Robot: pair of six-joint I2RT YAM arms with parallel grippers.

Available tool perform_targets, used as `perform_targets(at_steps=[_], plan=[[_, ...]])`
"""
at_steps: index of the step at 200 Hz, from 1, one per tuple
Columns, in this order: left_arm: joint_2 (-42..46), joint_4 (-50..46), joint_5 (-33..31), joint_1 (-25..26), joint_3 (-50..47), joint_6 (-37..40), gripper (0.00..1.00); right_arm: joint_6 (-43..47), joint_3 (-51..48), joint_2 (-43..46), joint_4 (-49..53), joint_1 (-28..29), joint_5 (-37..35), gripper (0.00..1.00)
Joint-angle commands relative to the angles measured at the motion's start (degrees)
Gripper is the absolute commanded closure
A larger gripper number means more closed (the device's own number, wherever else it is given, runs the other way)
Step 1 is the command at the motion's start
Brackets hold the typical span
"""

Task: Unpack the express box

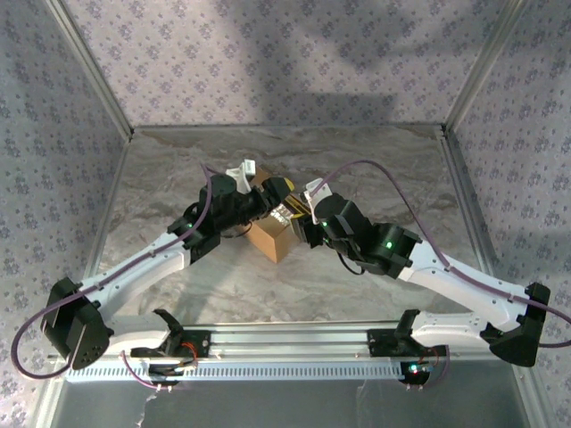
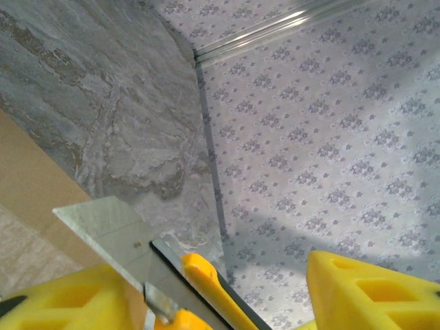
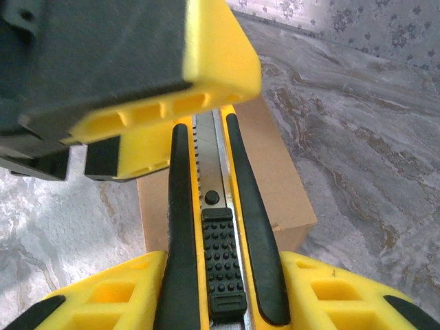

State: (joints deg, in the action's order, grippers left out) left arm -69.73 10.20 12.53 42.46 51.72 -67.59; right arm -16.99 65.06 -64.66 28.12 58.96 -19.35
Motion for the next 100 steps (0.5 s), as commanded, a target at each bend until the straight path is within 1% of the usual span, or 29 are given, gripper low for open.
perform_targets(at_steps=[1, 40, 56, 72, 86, 92, 100], plan=[[-0.9, 3.9, 1.4, 0.2, 2.2, -1.0, 0.44, 1.3, 2.4, -0.1, -1.9, 0.6, -1.7, 1.0], [-2.2, 5.8, 2.1, 0.3, 2.5, -2.0, 0.54, 1.8, 2.7, -0.3, -2.4, 1.0, -2.2, 1.0], [-2.4, 6.1, 2.1, 0.3, 2.5, -2.3, 0.65, 1.8, 2.8, -0.3, -2.6, 1.1, -2.3, 1.0], [-2.4, 6.1, 2.0, 0.3, 2.5, -2.6, 0.83, 1.8, 2.7, -0.4, -2.7, 1.1, -2.3, 1.0], [-2.4, 6.0, 1.7, 0.3, 2.4, -2.8, 0.96, 1.5, 2.7, -0.4, -2.7, 1.1, -2.4, 1.0], [-2.4, 5.8, 1.6, 0.3, 2.3, -2.9, 1.0, 1.2, 2.6, -0.4, -2.8, 1.1, -2.5, 1.0], [-2.4, 5.7, 1.5, 0.3, 2.3, -3.0, 1.0, 0.7, 2.4, -0.3, -2.8, 1.1, -2.5, 1.0]])
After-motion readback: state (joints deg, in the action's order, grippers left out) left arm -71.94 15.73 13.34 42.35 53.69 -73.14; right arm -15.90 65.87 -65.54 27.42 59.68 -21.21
